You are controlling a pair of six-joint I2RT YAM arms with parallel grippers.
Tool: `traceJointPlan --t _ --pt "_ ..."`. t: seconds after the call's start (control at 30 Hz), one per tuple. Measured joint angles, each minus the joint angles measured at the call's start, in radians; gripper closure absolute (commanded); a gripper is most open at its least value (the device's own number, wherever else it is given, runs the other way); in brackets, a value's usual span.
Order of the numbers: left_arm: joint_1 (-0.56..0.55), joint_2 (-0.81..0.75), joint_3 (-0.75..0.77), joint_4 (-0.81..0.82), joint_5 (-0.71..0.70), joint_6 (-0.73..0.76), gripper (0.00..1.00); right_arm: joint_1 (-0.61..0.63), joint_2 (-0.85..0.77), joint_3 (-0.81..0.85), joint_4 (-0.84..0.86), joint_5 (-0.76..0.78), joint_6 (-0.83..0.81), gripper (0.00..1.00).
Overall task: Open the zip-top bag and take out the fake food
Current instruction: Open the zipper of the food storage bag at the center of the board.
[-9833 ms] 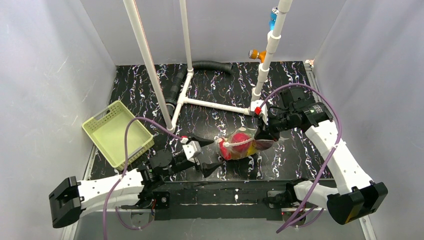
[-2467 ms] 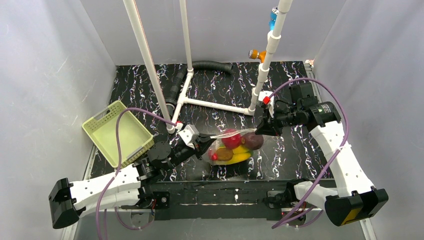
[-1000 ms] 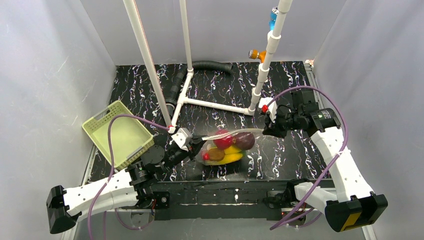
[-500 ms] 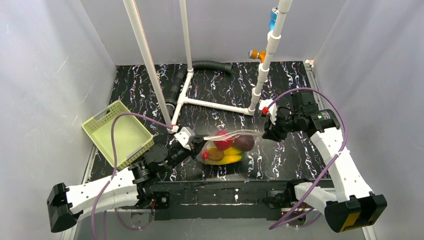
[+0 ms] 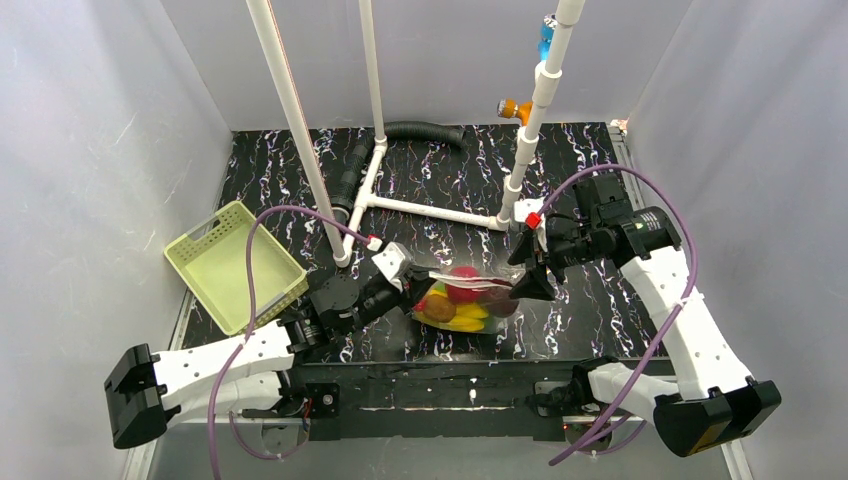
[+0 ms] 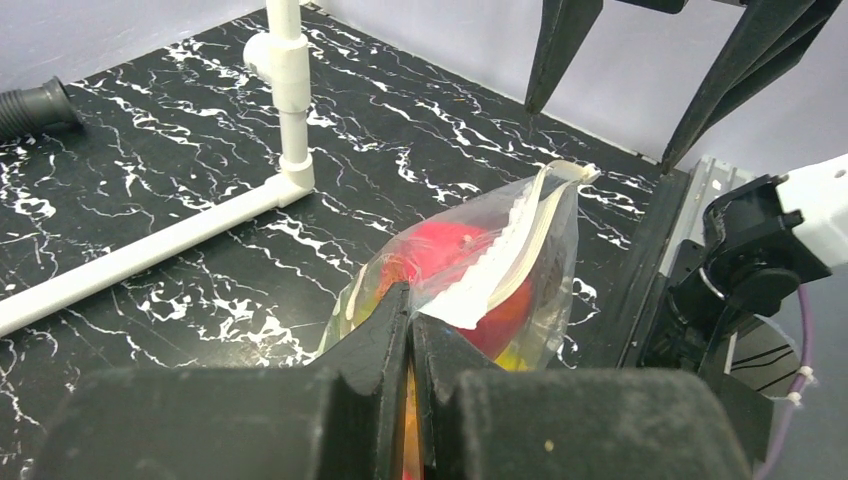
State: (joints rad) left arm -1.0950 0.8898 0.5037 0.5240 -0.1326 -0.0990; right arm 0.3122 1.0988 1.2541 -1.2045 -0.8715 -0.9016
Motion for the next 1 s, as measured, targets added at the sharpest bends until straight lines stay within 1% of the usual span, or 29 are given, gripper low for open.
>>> traceJointPlan --t 0.13,0.37,0.5,0.7,0.77,0.8,0.87,0.93,1.0 --pt "0.0 0.006 0.015 -0.001 0.014 -0.016 1.0 0.026 0.001 0.018 0.026 -0.006 0.055 0.3" --pt "0.0 0.015 0.02 0.0 0.021 -0.032 1.0 0.119 0.016 0.012 0.132 0.079 0.167 0.32" --pt "0.0 0.032 0.028 0.004 0.025 -0.037 1.0 0.178 0.05 0.014 0.159 0.107 0.212 0.33" --pt "0.0 0.052 0.043 0.007 0.034 -0.044 1.0 0.224 0.11 0.032 0.187 0.156 0.254 0.36" --pt "0.0 0.055 0.047 0.006 0.037 -0.044 1.0 0.235 0.114 0.032 0.192 0.175 0.267 0.38" --pt "0.0 0.056 0.047 0.006 0.037 -0.045 1.0 0.24 0.115 0.032 0.196 0.188 0.271 0.44" --pt "0.0 0.056 0.047 0.007 0.037 -0.048 1.0 0.246 0.115 0.032 0.216 0.225 0.287 0.5" --pt "0.0 0.056 0.047 0.007 0.037 -0.051 1.0 0.246 0.114 0.032 0.227 0.251 0.3 0.53" --pt "0.0 0.056 0.047 0.007 0.037 -0.051 1.0 0.246 0.114 0.031 0.243 0.28 0.307 0.53"
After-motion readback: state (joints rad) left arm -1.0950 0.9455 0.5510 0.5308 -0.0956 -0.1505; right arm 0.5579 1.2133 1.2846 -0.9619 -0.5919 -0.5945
